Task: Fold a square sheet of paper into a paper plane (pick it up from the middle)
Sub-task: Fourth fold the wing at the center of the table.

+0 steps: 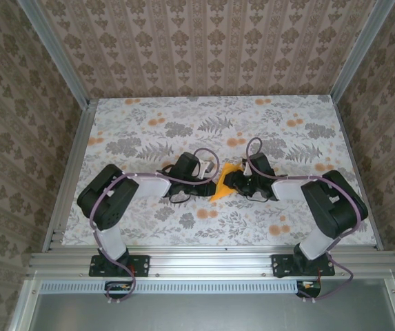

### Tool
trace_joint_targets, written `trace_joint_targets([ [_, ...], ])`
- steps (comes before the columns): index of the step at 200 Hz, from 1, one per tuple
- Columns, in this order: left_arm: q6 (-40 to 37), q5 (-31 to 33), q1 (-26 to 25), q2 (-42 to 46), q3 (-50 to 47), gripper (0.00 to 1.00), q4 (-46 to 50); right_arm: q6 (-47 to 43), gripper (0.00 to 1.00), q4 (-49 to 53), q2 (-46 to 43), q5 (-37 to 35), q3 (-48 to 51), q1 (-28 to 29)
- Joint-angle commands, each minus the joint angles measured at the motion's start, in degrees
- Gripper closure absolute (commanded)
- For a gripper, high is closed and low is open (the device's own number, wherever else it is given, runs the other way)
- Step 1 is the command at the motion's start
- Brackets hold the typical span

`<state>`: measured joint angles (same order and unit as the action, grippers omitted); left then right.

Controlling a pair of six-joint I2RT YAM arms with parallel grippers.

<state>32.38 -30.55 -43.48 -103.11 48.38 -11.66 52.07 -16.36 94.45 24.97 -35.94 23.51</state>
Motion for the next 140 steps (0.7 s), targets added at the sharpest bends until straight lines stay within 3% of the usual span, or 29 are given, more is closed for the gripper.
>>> trace_joint_targets([
  [1,1.4,-2.0,0.5,-1.5,1.2,0.96,2.2,-2.0,0.61,1.2,1.5,0.4,-2.1,-0.3],
  [43,2.1,-2.4,0.9,-1.7,1.6,0.96,2.4,-3.3,0.61,9.7,2.8,-3.3,-4.9,-0.3],
  [140,3.2,-3.5,1.5,0.2,3.1,0.77,3.0,-4.3,0.62,26.3,6.6,-11.3,-10.2,-0.3],
])
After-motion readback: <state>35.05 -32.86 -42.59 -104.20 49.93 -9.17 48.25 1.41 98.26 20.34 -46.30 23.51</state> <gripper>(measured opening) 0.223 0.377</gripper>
